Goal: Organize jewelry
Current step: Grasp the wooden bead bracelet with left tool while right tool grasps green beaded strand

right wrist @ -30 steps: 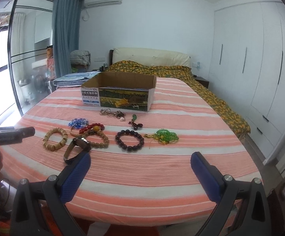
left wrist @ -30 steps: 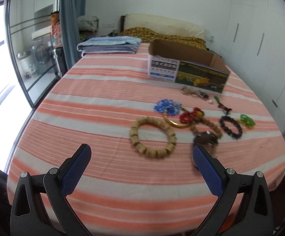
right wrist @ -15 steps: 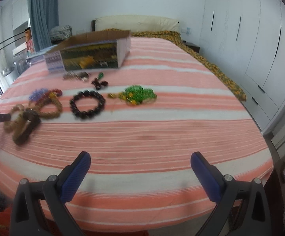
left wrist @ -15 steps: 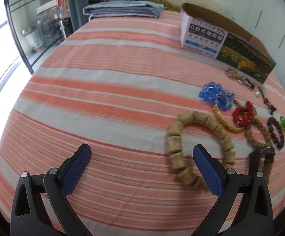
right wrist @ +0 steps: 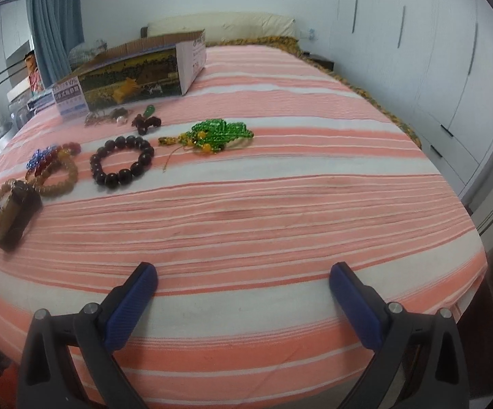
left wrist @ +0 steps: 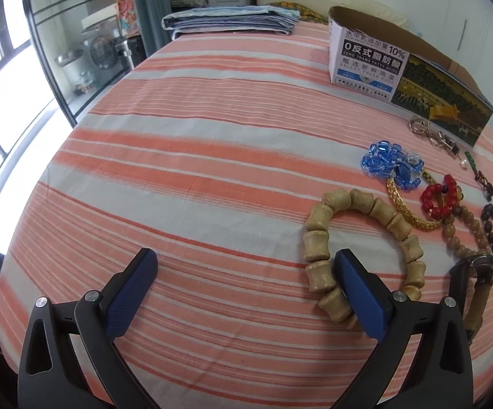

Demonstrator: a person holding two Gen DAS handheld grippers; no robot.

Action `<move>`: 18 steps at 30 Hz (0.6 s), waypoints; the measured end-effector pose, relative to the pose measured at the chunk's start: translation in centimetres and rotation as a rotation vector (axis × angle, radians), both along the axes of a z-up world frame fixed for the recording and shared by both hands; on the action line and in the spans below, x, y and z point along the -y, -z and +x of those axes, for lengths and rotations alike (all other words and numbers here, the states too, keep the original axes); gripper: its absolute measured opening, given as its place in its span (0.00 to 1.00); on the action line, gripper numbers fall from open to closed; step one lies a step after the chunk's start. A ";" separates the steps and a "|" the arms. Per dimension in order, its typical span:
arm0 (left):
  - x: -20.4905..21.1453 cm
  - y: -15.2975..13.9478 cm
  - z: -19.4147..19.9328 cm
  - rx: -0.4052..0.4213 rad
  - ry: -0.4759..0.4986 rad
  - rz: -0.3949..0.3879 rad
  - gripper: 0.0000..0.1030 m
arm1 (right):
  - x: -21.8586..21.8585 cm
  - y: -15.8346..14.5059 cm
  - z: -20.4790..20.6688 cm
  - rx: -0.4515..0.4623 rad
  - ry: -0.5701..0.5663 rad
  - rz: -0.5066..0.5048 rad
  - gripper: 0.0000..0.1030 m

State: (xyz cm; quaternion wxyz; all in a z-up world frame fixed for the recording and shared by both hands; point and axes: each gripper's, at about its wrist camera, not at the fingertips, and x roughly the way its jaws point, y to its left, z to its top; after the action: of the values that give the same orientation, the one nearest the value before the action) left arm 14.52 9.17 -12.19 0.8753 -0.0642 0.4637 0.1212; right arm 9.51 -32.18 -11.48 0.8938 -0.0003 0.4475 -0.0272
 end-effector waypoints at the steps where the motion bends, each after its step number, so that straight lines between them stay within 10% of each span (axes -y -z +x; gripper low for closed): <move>1: 0.0 0.0 -0.1 0.000 -0.004 0.000 1.00 | 0.1 -0.1 1.0 -0.022 -0.027 0.001 1.00; 11: 0.7 0.0 1.8 -0.050 0.069 -0.011 1.00 | 0.8 0.0 12.3 -0.080 -0.103 0.019 0.99; 14: 1.0 0.0 1.8 -0.048 0.088 -0.011 1.00 | -0.5 -0.4 13.9 -0.047 -0.175 -0.003 0.70; 16: 1.3 -0.2 1.6 -0.042 0.111 -0.014 0.92 | -1.3 -0.6 14.2 -0.037 -0.217 -0.003 0.25; 18: 2.0 -0.6 1.4 -0.029 0.149 -0.009 0.74 | -1.8 -0.8 14.1 -0.046 -0.247 0.031 0.15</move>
State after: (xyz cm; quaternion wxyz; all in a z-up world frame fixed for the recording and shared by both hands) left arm 15.88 7.21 -11.59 0.8747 -0.0317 0.4806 0.0544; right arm 23.61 -30.42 -10.72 0.8797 -0.0422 0.4651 0.0900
